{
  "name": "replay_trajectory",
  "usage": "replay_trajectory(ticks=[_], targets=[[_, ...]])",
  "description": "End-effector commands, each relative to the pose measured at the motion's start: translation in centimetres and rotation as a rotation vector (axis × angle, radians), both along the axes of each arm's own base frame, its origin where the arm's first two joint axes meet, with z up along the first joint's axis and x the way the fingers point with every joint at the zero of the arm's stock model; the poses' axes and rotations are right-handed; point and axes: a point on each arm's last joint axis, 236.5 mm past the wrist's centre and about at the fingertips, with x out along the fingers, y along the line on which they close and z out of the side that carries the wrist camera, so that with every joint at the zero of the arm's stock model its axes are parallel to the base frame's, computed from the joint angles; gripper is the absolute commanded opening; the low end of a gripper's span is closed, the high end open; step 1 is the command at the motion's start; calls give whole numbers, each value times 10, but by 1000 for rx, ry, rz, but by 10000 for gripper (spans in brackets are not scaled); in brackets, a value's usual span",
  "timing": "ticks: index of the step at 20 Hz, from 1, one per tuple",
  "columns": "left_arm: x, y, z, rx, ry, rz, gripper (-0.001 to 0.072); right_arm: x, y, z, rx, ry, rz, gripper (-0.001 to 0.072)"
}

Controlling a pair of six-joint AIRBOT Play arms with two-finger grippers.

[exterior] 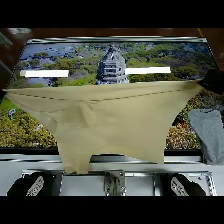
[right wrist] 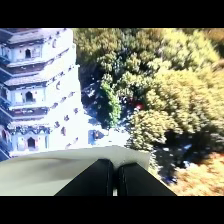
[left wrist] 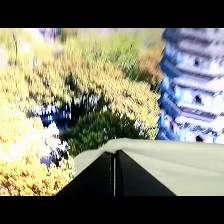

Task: Fold the shirts.

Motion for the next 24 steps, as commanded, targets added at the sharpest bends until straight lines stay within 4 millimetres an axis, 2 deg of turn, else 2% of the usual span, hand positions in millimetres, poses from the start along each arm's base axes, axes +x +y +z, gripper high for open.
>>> replay_trajectory(ticks=[1,4,6,7,8,10,12,13,14,15,16,18,19,20,21,23,24], targets=[[61,3,-101,-105,110,48,46,85,6,-82,144,-13,-71,64],[129,7,-145,-181,88,88,46,158,20,-120,183,-132,-137,65],[160,10,-168,-224,67,127,46,189,26,-133,204,-206,-187,65],[170,10,-184,-252,75,146,46,197,29,-142,197,-219,-197,65],[175,8,-202,-280,105,158,46,202,34,-156,193,-209,-196,65],[174,-1,-238,-330,201,164,46,198,50,-192,207,-118,-173,65],[161,-17,-271,-375,326,148,46,185,67,-221,225,-13,-134,65],[152,-22,-281,-388,382,138,48,180,71,-226,240,19,-123,84],[145,-24,-285,-394,420,130,97,179,74,-224,254,21,-123,206],[138,-22,-285,-401,447,127,319,173,74,-217,271,37,-112,555],[129,-16,-281,-407,492,123,720,166,71,-208,264,49,-80,690],[104,9,-268,-394,594,87,711,143,51,-184,227,89,-23,690],[88,24,-260,-388,643,67,707,125,33,-175,192,129,-1,690],[70,39,-253,-391,689,59,665,102,14,-170,159,183,12,690],[52,50,-248,-402,726,48,580,67,-7,-171,128,289,19,689],[12,56,-250,-442,798,19,562,4,-35,-182,125,476,32,683],[-5,55,-260,-465,822,29,570,-25,-38,-190,166,554,43,683]])
